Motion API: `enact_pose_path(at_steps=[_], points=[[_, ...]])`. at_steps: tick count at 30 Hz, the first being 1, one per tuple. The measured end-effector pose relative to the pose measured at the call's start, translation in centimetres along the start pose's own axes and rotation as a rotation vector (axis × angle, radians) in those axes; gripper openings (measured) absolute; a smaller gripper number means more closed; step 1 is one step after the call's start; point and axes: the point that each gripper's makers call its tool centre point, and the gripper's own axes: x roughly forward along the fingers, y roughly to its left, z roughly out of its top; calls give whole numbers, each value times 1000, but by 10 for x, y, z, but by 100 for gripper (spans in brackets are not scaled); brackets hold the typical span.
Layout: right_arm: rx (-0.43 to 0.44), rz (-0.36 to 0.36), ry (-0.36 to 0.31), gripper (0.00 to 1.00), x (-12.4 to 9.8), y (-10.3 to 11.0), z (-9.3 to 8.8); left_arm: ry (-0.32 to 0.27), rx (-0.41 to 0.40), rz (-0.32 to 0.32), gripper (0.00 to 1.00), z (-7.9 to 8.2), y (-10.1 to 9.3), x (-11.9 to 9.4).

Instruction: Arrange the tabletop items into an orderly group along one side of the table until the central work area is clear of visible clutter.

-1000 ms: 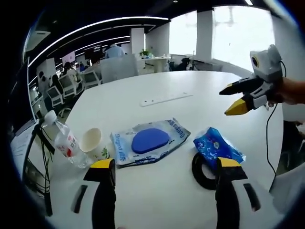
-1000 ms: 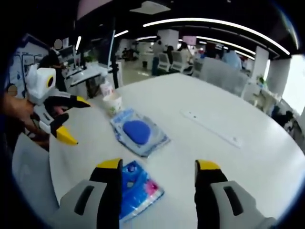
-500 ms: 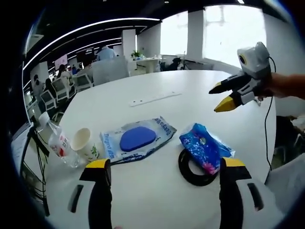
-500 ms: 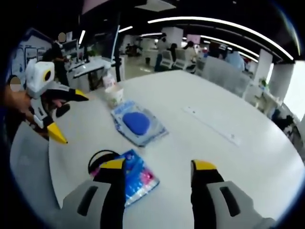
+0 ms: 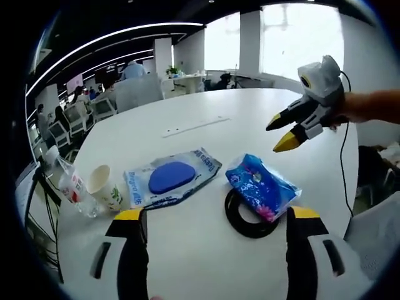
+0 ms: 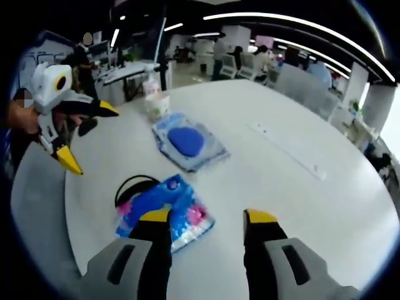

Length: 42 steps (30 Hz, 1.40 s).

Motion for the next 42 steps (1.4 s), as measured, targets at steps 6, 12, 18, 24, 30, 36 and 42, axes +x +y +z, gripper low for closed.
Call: enact_pose_path(at_steps=[6,12,18,24,30,36,42], points=[[-27,20,25,37,6,2,-11,13,-9,-20,89,-10,-12,3],[-50,43,26,30,11,4,-12,21,1,-46,85,-15,-23,6],[-68,59,34,25,17,3,-14,13,7,-61,80,-16,-31,10],[-87,73,41,20,22,3,-16,22,17,-80,77,-18,-41,12],[-108,98,48,15,28,5,-19,39,45,-111,73,-24,-52,16],[-120,119,48,15,35,5,-18,49,65,-132,72,-26,-60,19],[-141,129,41,14,40,6,-14,58,87,-138,72,-27,-62,21]])
